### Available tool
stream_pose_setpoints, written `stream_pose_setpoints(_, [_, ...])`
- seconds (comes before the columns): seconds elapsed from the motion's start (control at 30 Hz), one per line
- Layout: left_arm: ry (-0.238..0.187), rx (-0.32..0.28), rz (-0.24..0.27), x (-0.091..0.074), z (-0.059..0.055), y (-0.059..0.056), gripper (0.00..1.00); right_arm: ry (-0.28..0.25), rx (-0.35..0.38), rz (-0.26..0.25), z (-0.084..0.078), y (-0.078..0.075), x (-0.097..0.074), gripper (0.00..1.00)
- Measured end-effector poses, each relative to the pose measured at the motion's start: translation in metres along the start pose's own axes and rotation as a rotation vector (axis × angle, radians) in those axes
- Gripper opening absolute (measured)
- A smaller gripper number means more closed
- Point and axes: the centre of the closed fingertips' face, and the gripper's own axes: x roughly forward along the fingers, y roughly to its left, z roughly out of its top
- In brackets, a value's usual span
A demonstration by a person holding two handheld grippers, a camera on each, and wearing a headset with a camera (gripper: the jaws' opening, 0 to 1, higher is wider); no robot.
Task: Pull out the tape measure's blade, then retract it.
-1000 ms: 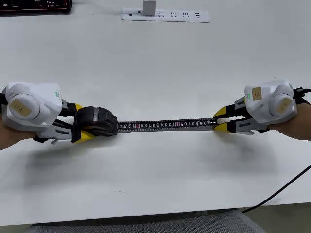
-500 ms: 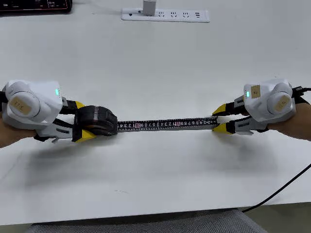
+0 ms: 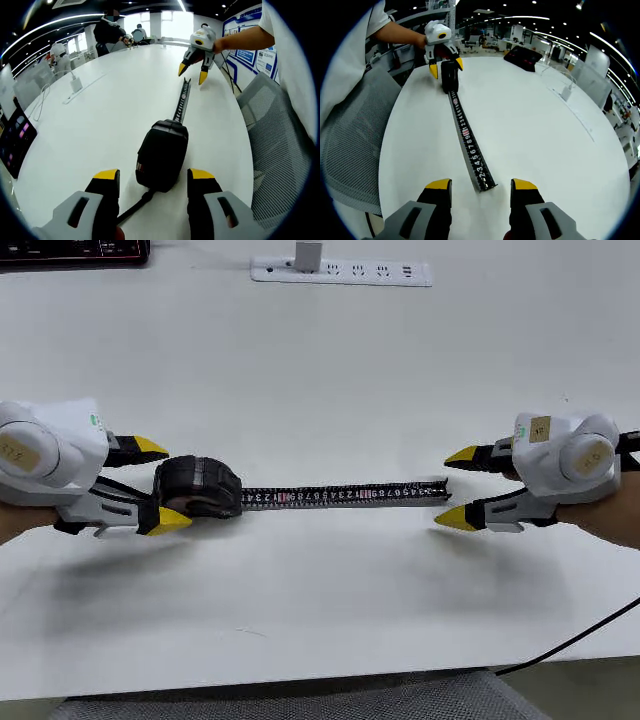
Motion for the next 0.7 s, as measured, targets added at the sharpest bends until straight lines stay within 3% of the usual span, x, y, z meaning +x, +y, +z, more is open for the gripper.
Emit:
stream_pose_setpoints(0.17, [-0.019,-0.028,0.048,-0.006,0.001,0.000,0.56,-0.023,0.056,-0.039,0.004,0.001,-0.002,0.49])
stream_pose_setpoints(0.3, [-0.035,-0.053,0.052,-0.010,-0.001,-0.005,0.59,-0.053,0.097,-0.063,0.008,0.004,-0.003,0.51])
stream_pose_setpoints(0.7, [-0.083,-0.142,0.128,-0.024,-0.009,-0.013,0.60,-0.131,0.150,-0.151,0.023,0.011,-0.011,0.55])
